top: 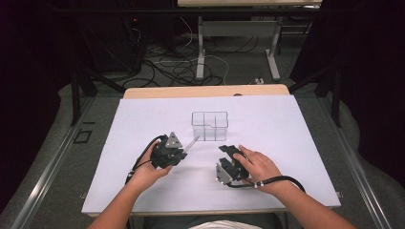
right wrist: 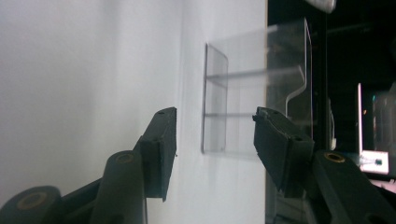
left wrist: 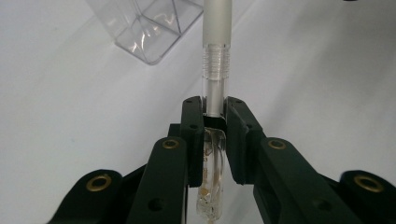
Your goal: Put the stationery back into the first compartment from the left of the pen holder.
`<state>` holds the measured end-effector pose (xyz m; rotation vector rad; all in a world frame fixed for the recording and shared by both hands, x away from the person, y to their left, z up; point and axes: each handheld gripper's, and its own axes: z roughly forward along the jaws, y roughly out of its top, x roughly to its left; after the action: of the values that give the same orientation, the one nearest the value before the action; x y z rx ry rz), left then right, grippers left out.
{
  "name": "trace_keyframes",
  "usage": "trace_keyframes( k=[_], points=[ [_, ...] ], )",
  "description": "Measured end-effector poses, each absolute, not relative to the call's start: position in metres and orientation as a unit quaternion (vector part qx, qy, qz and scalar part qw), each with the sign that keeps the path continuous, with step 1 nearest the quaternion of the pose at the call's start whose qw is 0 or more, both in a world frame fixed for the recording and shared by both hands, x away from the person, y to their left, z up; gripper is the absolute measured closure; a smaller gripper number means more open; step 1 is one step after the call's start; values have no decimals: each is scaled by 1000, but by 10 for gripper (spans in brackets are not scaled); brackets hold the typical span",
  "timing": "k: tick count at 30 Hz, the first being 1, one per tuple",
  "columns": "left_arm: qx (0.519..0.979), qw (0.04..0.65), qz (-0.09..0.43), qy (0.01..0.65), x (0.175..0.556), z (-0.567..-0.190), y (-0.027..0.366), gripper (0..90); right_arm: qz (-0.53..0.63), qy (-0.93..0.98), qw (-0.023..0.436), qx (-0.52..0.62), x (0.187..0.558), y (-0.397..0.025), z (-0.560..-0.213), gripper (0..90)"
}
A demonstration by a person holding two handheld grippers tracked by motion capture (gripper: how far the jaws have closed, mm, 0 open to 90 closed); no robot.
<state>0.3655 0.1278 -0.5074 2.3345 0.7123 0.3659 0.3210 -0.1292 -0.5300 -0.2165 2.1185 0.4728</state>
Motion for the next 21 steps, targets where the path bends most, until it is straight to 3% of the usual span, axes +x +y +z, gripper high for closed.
trace_keyframes(
  k=[7,10,21],
  points=[
    [873,367,143,287,367,-505,130,784,196,869,454,-34,333,-153,-531,426],
    [859,392,147,296,369,-502,131,784,203,872,445,-2,337,-159,-534,364],
    [795,483,152,334,383,-474,138,785,295,876,333,185,352,-175,-527,213]
  ],
)
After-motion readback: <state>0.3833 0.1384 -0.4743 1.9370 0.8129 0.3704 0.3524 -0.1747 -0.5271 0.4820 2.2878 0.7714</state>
